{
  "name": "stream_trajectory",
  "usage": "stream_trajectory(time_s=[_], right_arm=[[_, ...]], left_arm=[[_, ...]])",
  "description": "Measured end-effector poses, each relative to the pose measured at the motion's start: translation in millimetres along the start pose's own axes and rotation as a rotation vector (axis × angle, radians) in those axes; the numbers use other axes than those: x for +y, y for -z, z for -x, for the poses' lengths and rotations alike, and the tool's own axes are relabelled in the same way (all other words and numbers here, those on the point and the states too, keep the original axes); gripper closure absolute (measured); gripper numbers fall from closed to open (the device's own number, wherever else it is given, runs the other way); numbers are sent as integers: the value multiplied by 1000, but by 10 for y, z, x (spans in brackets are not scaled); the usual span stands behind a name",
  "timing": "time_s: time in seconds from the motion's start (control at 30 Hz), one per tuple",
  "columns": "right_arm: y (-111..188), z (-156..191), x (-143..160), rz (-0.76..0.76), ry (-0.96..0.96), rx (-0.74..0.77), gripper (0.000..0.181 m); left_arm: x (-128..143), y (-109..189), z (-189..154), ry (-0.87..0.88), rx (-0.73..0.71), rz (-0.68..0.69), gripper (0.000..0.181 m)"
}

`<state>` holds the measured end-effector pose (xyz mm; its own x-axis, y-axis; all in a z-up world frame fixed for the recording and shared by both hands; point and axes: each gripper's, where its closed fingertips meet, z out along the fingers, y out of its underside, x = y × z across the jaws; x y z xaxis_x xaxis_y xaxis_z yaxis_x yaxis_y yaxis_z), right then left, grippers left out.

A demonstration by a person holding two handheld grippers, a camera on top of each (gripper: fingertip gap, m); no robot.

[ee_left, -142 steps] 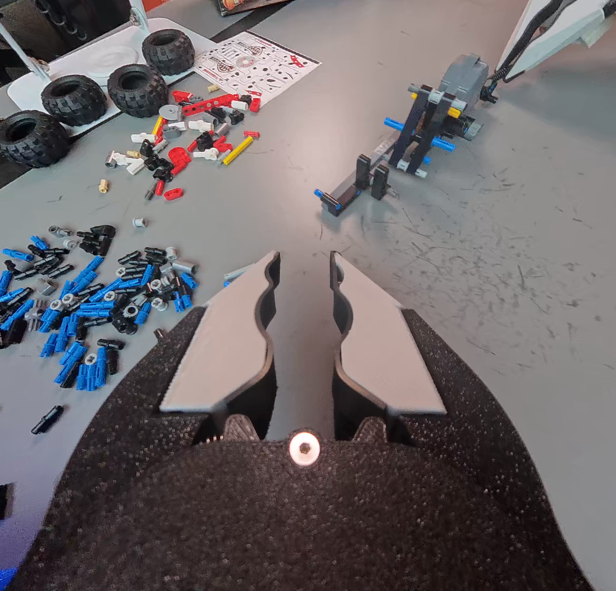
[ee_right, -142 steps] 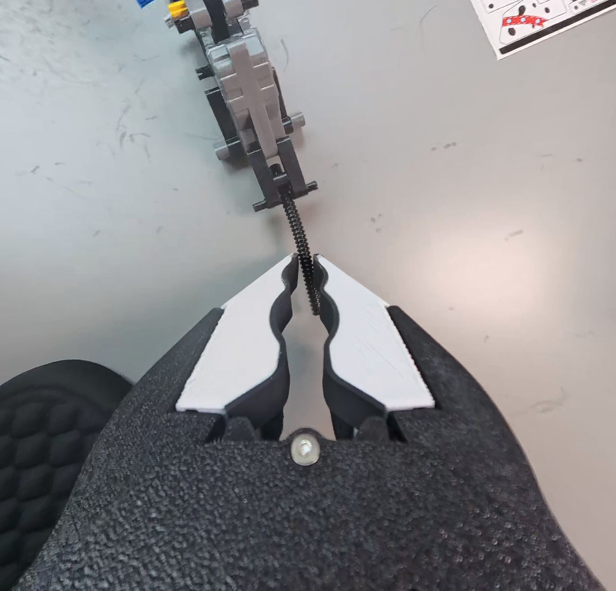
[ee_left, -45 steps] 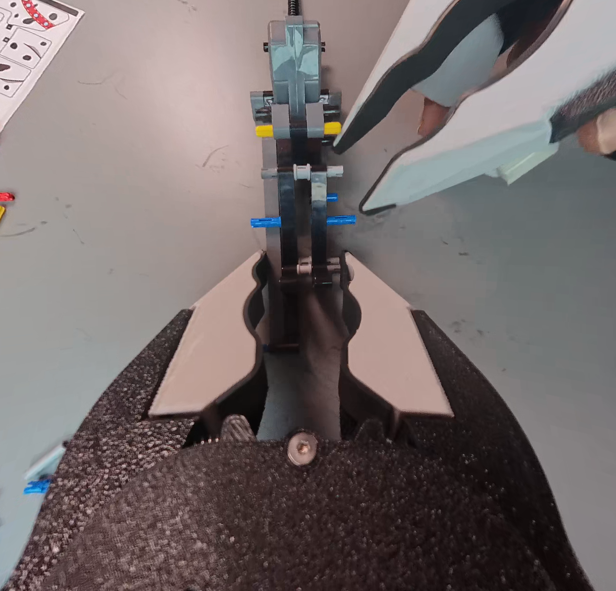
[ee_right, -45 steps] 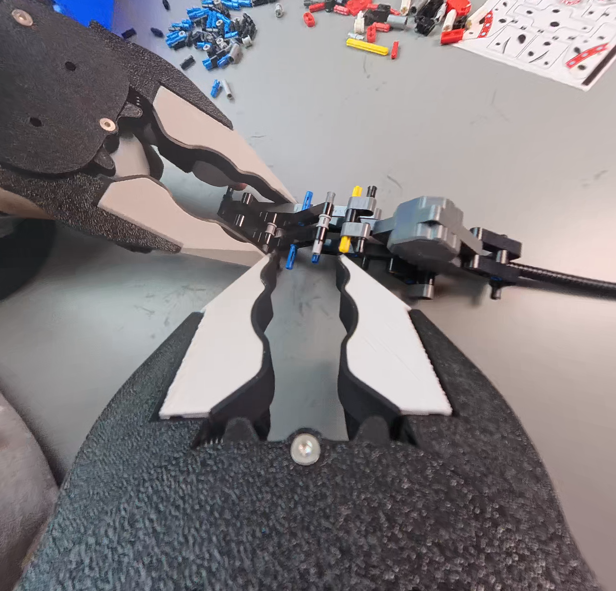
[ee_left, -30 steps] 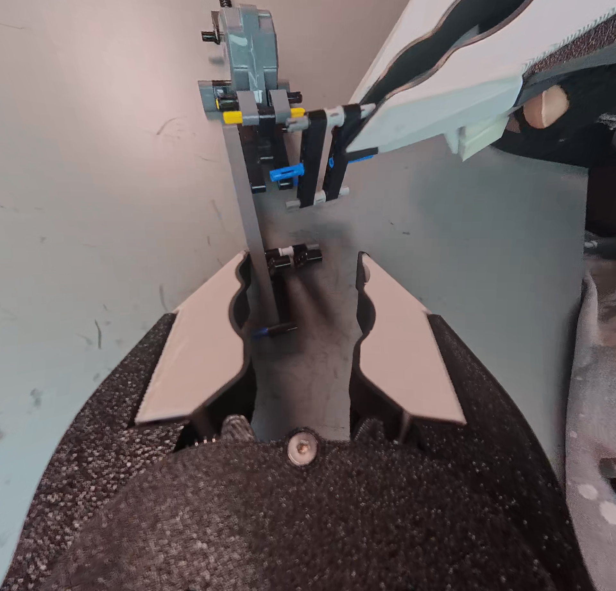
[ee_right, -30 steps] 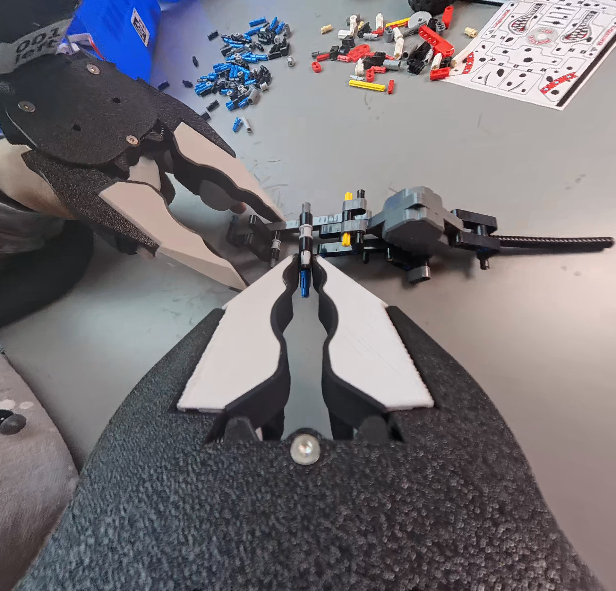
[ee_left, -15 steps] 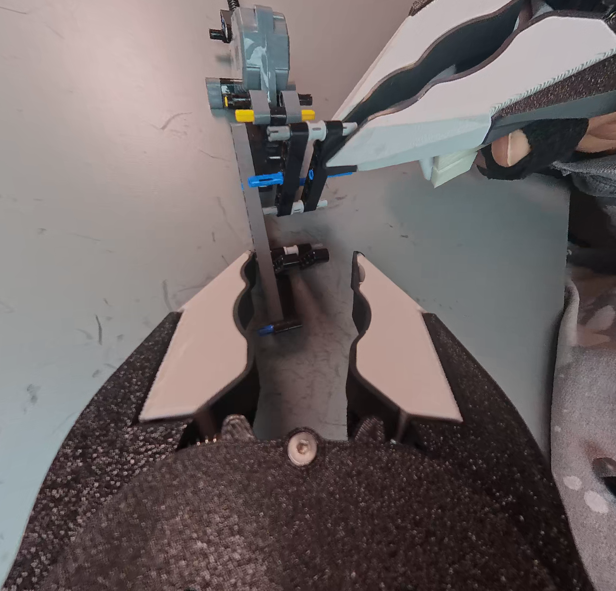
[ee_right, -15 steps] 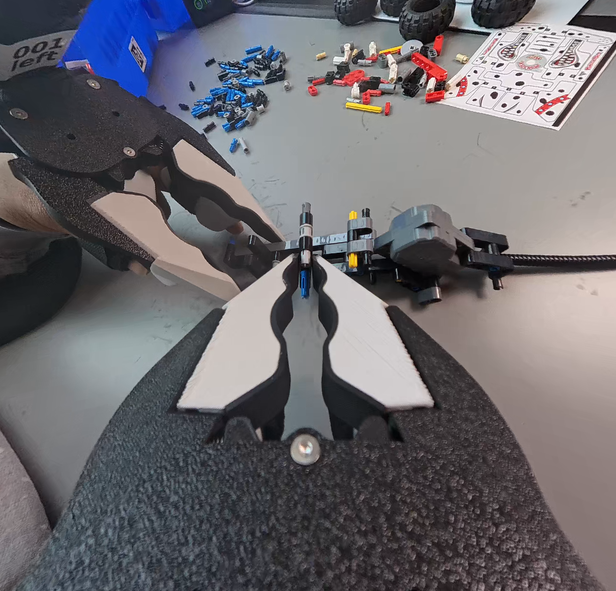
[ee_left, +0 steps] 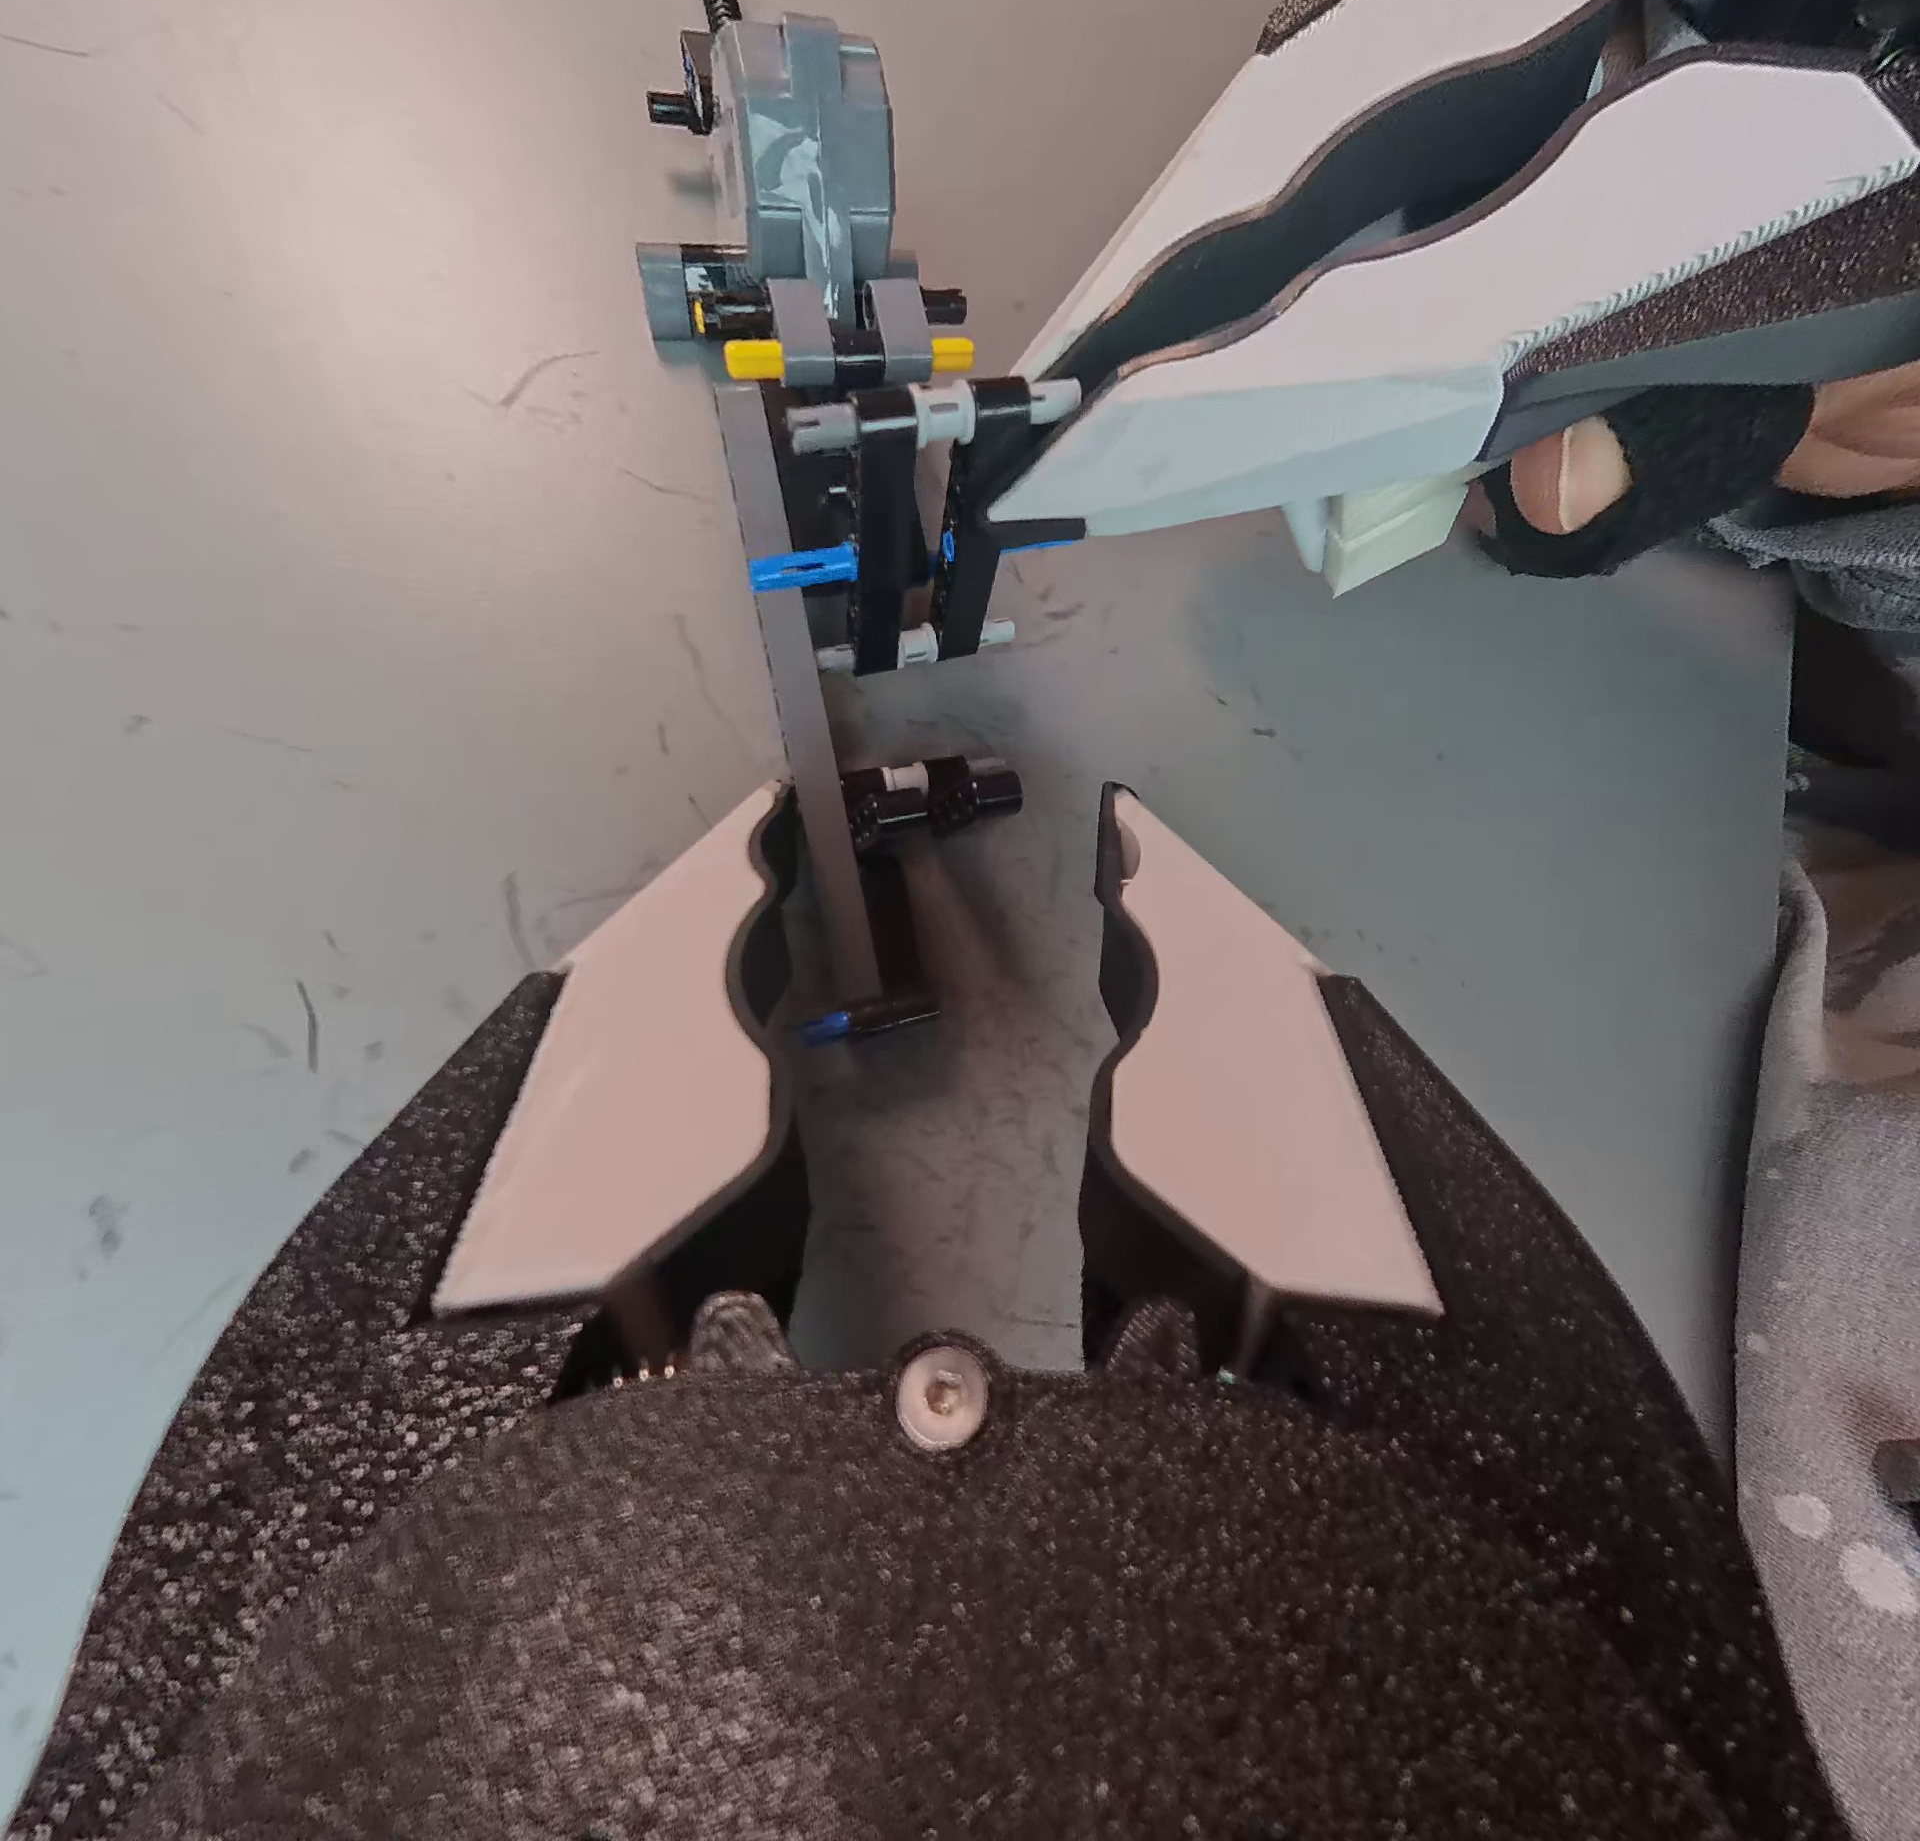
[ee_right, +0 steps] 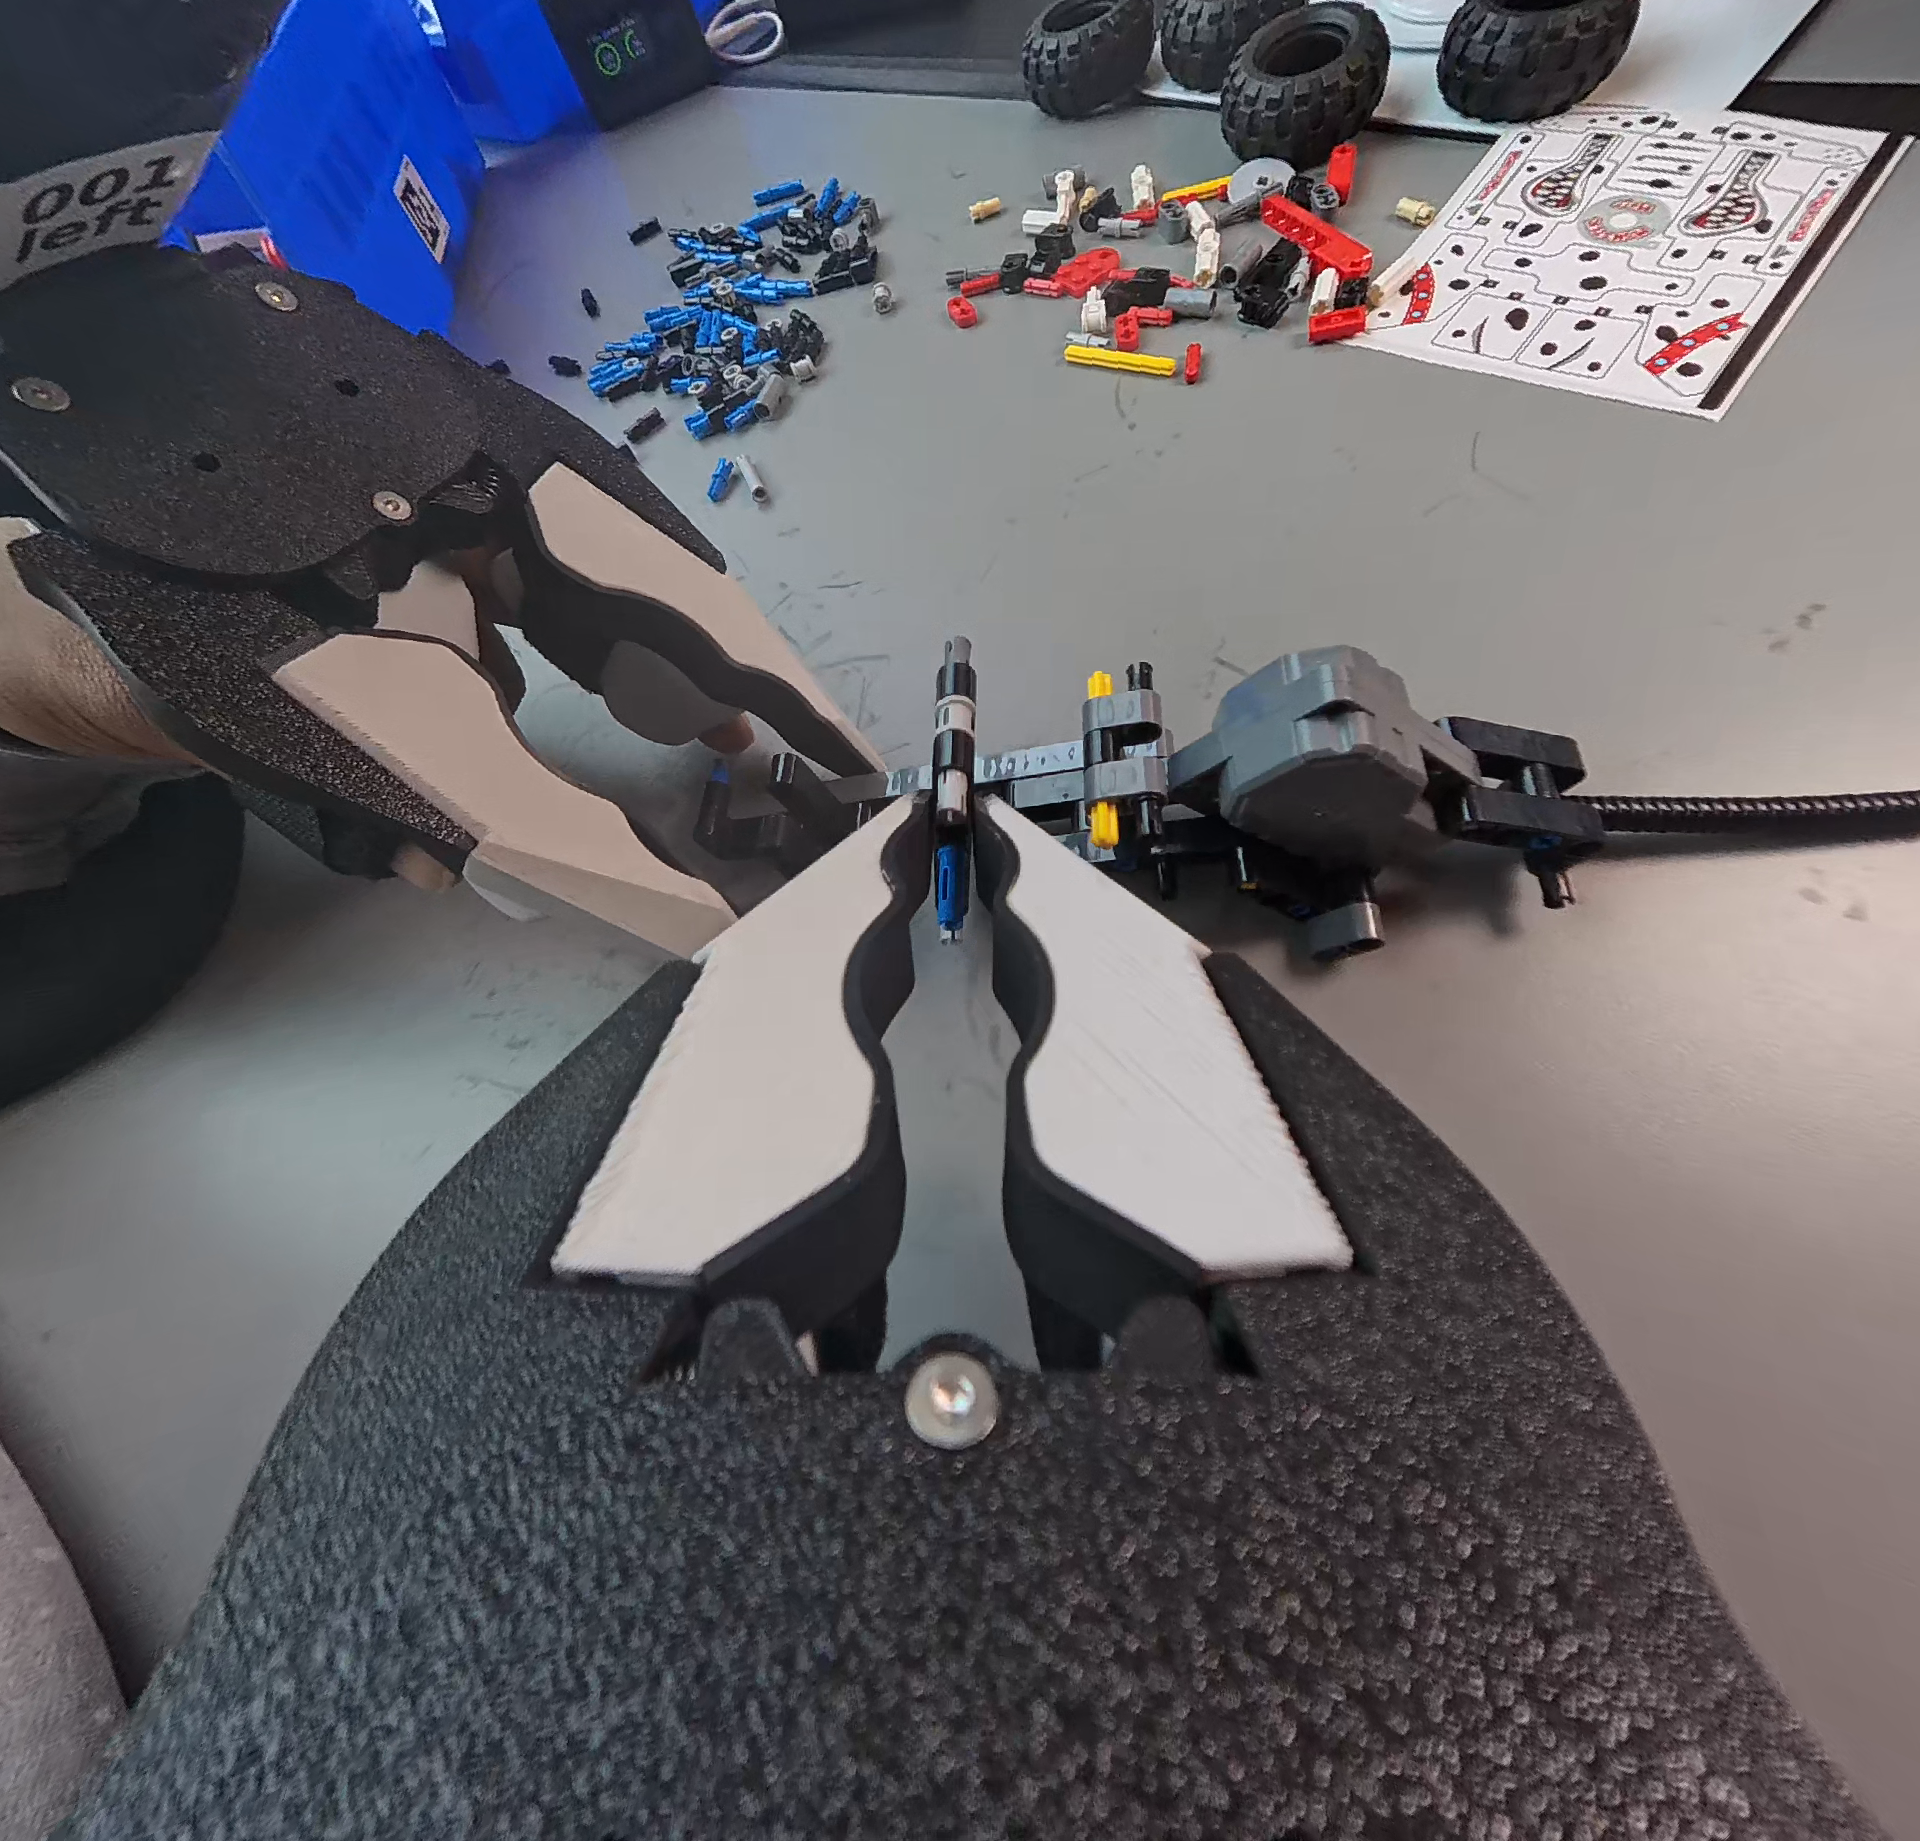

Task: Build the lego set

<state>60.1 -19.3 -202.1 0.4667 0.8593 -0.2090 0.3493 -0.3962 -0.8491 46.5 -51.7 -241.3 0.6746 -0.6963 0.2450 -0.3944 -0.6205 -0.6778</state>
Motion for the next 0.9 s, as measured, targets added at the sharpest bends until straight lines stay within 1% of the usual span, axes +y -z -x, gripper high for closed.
stream_trajectory(time_s=[0.03, 0.3, 0.4, 0.57, 0.7, 0.83, 0.9], right_arm=[[-3, 1, -6, -5, -1, 2, 175], [-10, 5, -20, -27, -10, 7, 175], [-10, 5, -20, -32, -12, 8, 175], [-13, 0, -10, -40, -19, 7, 175], [-13, -2, -4, -41, -26, -2, 175], [-21, -1, 2, -34, -23, -8, 175], [-25, -1, 4, -31, -27, -12, 175]], left_arm=[[1, 0, 0, -1, -1, 0, 120], [2, 0, -3, -10, -4, 2, 120], [3, 6, -24, -12, 14, 2, 116], [-26, 53, -62, 9, 73, -18, 108], [-5, 129, -85, 28, 142, -6, 109], [-44, 264, -114, 81, 232, -28, 110], [-58, 303, -57, 90, 226, -38, 111]])
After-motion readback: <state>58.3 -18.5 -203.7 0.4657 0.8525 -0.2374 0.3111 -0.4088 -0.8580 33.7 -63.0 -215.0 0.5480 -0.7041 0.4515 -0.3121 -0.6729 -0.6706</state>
